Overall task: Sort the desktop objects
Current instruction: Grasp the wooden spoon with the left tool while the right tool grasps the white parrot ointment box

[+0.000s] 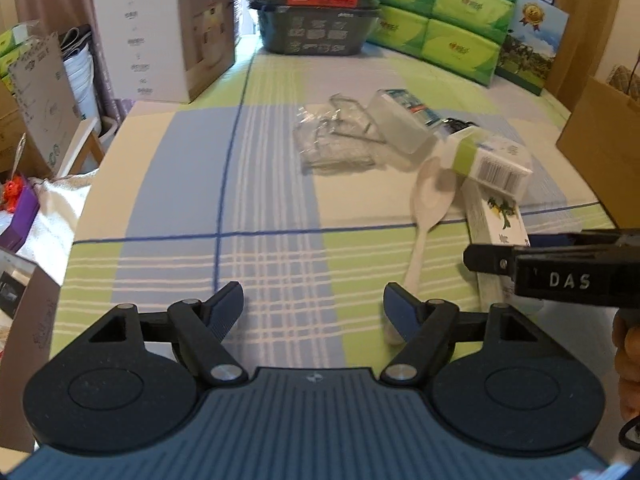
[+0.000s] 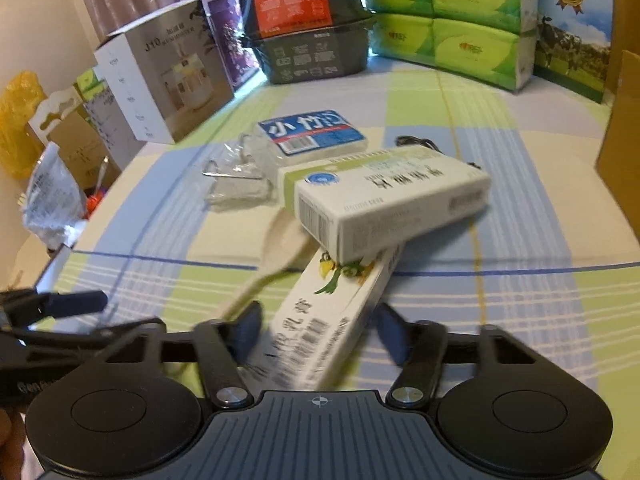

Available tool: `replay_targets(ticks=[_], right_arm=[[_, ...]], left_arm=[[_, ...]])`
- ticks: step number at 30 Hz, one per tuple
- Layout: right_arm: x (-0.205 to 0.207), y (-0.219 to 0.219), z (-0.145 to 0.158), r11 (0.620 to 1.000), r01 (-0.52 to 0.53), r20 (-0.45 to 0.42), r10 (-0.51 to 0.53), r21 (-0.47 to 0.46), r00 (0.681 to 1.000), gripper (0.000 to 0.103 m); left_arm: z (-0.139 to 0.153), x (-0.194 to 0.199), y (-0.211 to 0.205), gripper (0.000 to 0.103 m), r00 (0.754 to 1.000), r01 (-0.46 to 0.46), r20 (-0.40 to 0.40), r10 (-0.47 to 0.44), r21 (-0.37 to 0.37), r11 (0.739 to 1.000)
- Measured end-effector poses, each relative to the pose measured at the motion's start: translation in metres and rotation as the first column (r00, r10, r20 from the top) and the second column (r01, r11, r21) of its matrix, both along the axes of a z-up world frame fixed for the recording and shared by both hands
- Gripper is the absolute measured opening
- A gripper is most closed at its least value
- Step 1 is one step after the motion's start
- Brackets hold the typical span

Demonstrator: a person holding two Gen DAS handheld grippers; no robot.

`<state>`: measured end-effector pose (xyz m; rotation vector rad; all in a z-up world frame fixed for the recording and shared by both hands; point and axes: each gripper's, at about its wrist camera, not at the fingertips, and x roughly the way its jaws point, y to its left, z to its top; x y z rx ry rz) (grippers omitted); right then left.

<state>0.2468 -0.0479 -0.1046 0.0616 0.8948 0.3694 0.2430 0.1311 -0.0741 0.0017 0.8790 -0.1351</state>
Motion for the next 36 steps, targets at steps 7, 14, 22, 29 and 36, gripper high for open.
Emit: replay_targets(ticks=[7,14,22,29,36], right_arm=[[-0.004,-0.030,0.004,0.997,0.025,-0.012,-0.025,-0.067,1.000,0.036],[-0.025,-0.059,0.008,0.991,0.047,-0.003,-0.048,-0.123,0.999,0.036],[-0.052,-0.087,0.010,0.989,0.067,0.000,-0.068,-0.130,0.998,0.036],[-0.086,-0.105,0.017,0.991,0.070,-0.032,-0.074,-0.111,0.997,0.036],[-0.131,-0.127,0.023,0.990,0.062,-0.047,-0.069,-0.126,0.997,0.036]], left_arm=[[-0.003,0.009,-0.031,0.058,0.996,0.085,0.011,-0.084,-0.042,0.996],[-0.008,0.025,-0.071,0.033,0.991,0.133,0.014,-0.133,-0.063,0.989],[-0.012,0.019,-0.081,0.005,0.999,0.043,-0.008,-0.043,-0.016,0.999],[-0.003,-0.032,-0.092,0.005,0.991,0.091,-0.092,-0.095,-0.040,0.995],[0.000,-0.096,-0.112,0.005,0.988,0.108,-0.099,-0.115,-0.073,0.991]])
